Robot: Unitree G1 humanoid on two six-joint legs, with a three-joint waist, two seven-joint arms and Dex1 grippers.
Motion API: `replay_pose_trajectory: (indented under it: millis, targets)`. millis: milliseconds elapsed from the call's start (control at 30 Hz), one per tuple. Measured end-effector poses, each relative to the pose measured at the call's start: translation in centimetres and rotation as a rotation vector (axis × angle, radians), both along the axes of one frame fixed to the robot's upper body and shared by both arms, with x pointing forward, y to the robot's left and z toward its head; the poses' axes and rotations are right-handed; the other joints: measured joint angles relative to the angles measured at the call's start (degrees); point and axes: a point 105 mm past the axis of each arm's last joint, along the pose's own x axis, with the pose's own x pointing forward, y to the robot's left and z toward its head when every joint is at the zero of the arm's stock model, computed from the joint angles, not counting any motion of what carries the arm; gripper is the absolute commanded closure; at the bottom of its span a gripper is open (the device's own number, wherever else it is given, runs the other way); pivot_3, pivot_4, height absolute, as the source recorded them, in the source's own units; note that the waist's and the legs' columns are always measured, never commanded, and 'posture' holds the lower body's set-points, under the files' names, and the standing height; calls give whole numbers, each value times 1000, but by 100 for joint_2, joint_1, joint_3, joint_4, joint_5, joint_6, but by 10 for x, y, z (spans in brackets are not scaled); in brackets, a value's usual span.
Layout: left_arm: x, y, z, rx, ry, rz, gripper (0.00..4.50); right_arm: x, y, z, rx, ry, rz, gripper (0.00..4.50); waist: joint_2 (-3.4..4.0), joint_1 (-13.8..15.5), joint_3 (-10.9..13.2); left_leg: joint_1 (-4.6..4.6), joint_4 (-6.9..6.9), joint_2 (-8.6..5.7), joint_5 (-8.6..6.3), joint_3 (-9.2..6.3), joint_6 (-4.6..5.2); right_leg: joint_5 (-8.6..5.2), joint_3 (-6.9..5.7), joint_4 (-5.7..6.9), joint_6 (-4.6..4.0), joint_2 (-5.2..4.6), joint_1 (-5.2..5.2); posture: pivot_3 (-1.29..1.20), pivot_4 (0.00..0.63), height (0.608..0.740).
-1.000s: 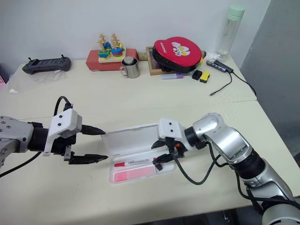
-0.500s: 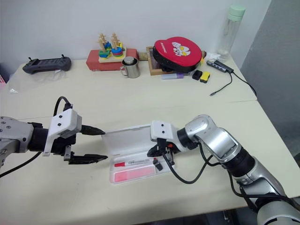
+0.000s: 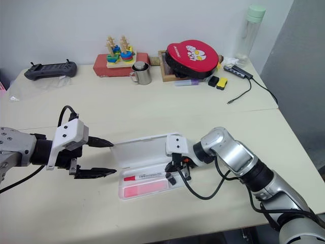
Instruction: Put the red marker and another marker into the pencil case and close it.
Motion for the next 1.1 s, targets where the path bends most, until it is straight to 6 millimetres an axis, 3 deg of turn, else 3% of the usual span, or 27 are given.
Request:
replay_pose_trajectory:
  millis: [433,767,1100]
  targets:
    - [2,2,-1,0,-10,20,0,-2,-33,-12,-82,30,-42,4490,-1,6,-1,0,0,0,0,0,0,0,0,-1,0,0,1,0,150,740]
    - [4,3,-1,-3,-22,24,0,-1,-45,0,-87,-1,-48,4490,-1,8,-1,0,0,0,0,1,0,0,0,-1,1,0,1,0,150,740]
    - [4,2,-2,-13,-24,27,0,-17,-34,12,-41,5,12,4490,-2,12,-1,0,1,0,0,0,0,0,0,-1,1,0,1,0,150,740]
